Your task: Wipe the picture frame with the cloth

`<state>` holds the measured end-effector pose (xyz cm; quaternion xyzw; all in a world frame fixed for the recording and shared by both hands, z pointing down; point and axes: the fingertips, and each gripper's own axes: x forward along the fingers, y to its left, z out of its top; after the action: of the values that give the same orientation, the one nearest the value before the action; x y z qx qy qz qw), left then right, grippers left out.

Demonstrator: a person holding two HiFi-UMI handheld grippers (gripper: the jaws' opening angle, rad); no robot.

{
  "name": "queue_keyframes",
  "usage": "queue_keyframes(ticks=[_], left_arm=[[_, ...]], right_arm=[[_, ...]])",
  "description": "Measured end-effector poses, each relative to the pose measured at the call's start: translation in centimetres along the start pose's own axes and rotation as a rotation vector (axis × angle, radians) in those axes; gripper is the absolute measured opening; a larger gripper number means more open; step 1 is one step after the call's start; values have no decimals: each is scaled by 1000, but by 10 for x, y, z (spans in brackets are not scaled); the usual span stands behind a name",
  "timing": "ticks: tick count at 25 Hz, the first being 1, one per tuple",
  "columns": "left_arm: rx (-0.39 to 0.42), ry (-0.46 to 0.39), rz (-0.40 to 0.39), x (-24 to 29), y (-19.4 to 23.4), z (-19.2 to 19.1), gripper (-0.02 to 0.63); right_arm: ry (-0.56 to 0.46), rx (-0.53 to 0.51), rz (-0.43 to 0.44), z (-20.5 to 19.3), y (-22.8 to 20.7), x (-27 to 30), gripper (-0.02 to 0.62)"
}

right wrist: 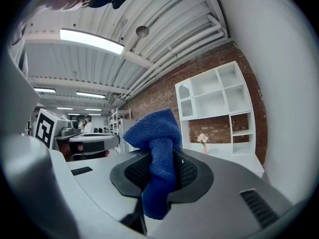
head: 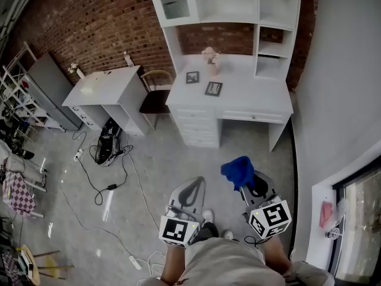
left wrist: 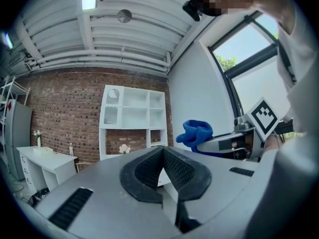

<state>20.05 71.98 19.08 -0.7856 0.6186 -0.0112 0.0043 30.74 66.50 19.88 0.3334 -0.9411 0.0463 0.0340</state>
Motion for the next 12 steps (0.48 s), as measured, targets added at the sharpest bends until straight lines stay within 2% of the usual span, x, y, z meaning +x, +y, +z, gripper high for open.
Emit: queue_keyframes(ticks=[12], left_arm=[[-24,-11,-48,43,70,-8,-3]], right_arm=[[12,6,-48,3,-8,80,77]])
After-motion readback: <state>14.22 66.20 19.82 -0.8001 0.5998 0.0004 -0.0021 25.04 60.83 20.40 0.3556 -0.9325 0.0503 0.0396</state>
